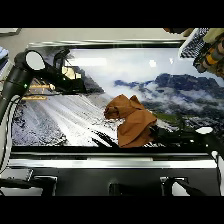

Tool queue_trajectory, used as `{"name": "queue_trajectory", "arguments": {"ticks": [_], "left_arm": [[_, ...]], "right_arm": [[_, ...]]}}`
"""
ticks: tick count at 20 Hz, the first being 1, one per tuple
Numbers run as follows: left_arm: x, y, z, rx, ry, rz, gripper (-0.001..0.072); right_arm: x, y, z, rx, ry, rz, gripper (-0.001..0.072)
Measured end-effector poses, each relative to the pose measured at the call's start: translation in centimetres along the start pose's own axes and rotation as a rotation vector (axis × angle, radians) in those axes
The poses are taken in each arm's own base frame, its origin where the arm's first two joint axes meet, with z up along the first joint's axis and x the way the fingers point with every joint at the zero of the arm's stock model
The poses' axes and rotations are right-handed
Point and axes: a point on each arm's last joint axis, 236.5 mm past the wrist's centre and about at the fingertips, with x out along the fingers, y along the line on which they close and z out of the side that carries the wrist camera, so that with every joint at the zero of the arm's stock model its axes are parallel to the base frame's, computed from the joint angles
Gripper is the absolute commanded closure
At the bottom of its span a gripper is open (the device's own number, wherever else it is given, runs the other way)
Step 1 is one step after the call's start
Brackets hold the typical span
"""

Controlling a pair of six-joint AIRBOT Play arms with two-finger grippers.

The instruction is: Fold the clothes and pants, and hang the long-sleeved shirts on hangers.

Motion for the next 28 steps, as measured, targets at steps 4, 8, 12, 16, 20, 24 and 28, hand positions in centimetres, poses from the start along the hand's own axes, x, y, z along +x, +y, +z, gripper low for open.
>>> {"name": "queue_trajectory", "arguments": {"ticks": [4, 8, 12, 16, 20, 24, 28], "left_arm": [[-0.2, 1.1, 0.1, -0.003, -0.001, 0.007, 0.0166], [2.0, 4.3, -1.1, -0.035, 0.034, -0.023, 0.0167], [6.8, 3.8, -2.5, -0.116, 0.038, -0.208, 0.0169], [12.1, 2.0, -3.9, -0.14, 0.055, -0.299, 0.0178], [15.7, -0.5, -5.2, -0.13, 0.087, -0.375, 0.0178], [17.2, -2.4, -5.4, -0.134, 0.083, -0.438, 0.0178], [17.6, -3.6, -5.1, -0.141, 0.066, -0.475, 0.021]], "right_arm": [[2.3, 0.2, -0.6, -0.036, 0.033, -0.023, 0.061], [3.0, 0.1, -0.7, -0.055, 0.038, -0.039, 0.0681], [2.8, 0.8, -1.0, -0.052, 0.043, -0.029, 0.068], [1.9, 2.1, -1.3, -0.022, 0.039, -0.011, 0.068], [1.2, 2.8, -1.4, 0.011, 0.022, -0.009, 0.068], [0.9, 3.2, -1.6, 0.038, 0.022, -0.006, 0.068], [0.8, 3.3, -1.8, 0.049, 0.028, -0.003, 0.068]]}}
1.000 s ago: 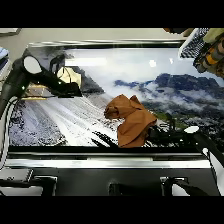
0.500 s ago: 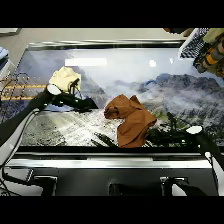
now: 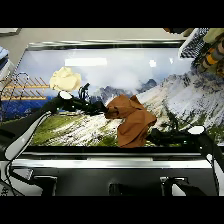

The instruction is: Fold the clothes and pants, and hang the long-sleeved shirts on hangers.

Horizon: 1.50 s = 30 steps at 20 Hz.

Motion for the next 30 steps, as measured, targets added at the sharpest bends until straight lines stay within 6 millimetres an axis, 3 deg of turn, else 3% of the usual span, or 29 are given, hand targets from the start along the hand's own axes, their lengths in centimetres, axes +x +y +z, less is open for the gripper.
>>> {"name": "queue_trajectory", "arguments": {"ticks": [4, 7, 11, 15, 18, 21, 23, 25, 27, 30], "left_arm": [[1.2, 0.0, -0.2, -0.012, 0.003, -0.01, 0.0229], [2.1, 0.4, -0.2, -0.045, 0.001, -0.023, 0.0688], [1.7, 0.4, 1.2, -0.06, -0.034, -0.038, 0.0691], [-2.2, -0.8, 4.7, -0.042, -0.112, -0.069, 0.0692], [-7.8, -3.1, 7.7, 0.009, -0.199, -0.089, 0.0691], [-15.4, -7.5, 9.8, 0.105, -0.315, -0.116, 0.0692], [-21.4, -11.3, 10.1, 0.183, -0.407, -0.131, 0.0691], [-27.3, -15.0, 9.5, 0.256, -0.509, -0.135, 0.0691], [-33.1, -18.7, 7.7, 0.324, -0.614, -0.135, 0.0691], [-40.5, -23.6, 3.1, 0.411, -0.769, -0.114, 0.0691]], "right_arm": [[0.0, 0.1, -0.1, 0.006, 0.005, 0.002, 0.068], [0.0, 0.1, -0.1, 0.009, 0.005, 0.002, 0.068], [-0.2, 0.2, 0.2, -0.001, -0.002, 0.001, 0.0682], [-2.6, 2.0, 3.0, -0.097, -0.08, -0.021, 0.0683], [-7.0, 6.0, 6.8, -0.238, -0.206, -0.034, 0.0683], [-14.1, 12.8, 9.9, -0.409, -0.393, -0.026, 0.0683], [-19.7, 18.1, 10.6, -0.525, -0.541, -0.012, 0.0683], [-25.4, 23.2, 9.6, -0.636, -0.681, 0.003, 0.0682], [-30.8, 27.5, 7.4, -0.733, -0.819, 0.006, 0.0682], [-37.6, 31.5, 3.0, -0.836, -1.016, -0.034, 0.0682]]}}
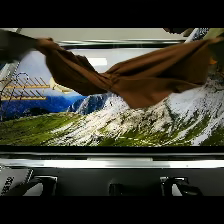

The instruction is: Fold the clothes and pants, and hang the long-sleeved shirts on hangers.

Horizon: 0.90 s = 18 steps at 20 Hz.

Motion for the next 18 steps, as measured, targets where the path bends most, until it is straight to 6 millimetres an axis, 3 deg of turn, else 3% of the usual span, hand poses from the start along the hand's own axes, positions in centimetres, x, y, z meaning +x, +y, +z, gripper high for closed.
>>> {"name": "queue_trajectory", "arguments": {"ticks": [2, 5, 7, 9, 11, 13, 15, 18], "left_arm": [[-4.3, -3.1, 1.0, 0.061, -0.083, 0.054, 0.0691], [-9.9, -5.4, 1.2, 0.144, -0.199, 0.212, 0.0691], [-12.5, -5.9, 1.1, 0.187, -0.254, 0.312, 0.069], [-14.1, -5.9, 1.0, 0.21, -0.285, 0.378, 0.069], [-14.1, -4.3, 0.4, 0.195, -0.26, 0.424, 0.0689], [-12.7, -1.3, -1.0, 0.146, -0.186, 0.446, 0.0689], [-10.0, 3.0, -3.3, 0.077, -0.065, 0.459, 0.0688], [-4.6, 10.5, -8.6, -0.055, 0.15, 0.463, 0.0689]], "right_arm": [[-4.1, 1.1, 2.8, -0.067, -0.1, -0.072, 0.0682], [-8.7, 1.7, 4.9, -0.109, -0.207, -0.165, 0.0682], [-10.2, 2.0, 5.5, -0.101, -0.247, -0.187, 0.0681], [-10.3, 2.0, 5.3, -0.074, -0.242, -0.188, 0.0681], [-8.6, 1.7, 4.4, -0.024, -0.179, -0.161, 0.0681], [-5.4, 0.1, 2.3, 0.042, -0.057, -0.145, 0.0681], [-1.3, -2.0, -0.7, 0.123, 0.091, -0.126, 0.0681], [6.2, -6.8, -7.0, 0.278, 0.338, -0.123, 0.0681]]}}
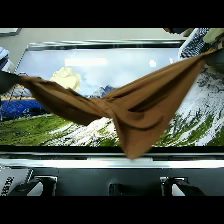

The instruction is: Fold the clothes and pants, and hang the long-sleeved shirts on hangers.

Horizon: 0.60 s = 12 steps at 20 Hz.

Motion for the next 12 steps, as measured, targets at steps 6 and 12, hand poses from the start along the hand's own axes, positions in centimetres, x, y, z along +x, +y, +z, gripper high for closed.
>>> {"name": "queue_trajectory", "arguments": {"ticks": [6, 12], "left_arm": [[16.3, 7.4, -8.0, -0.15, 0.309, 0.034, 0.0688], [25.0, 12.0, -13.4, -0.302, 0.418, 0.064, 0.0688]], "right_arm": [[18.7, -10.7, -5.2, 0.29, 0.279, -0.041, 0.0681], [30.5, -16.5, -8.0, 0.54, 0.244, -0.019, 0.0671]]}}
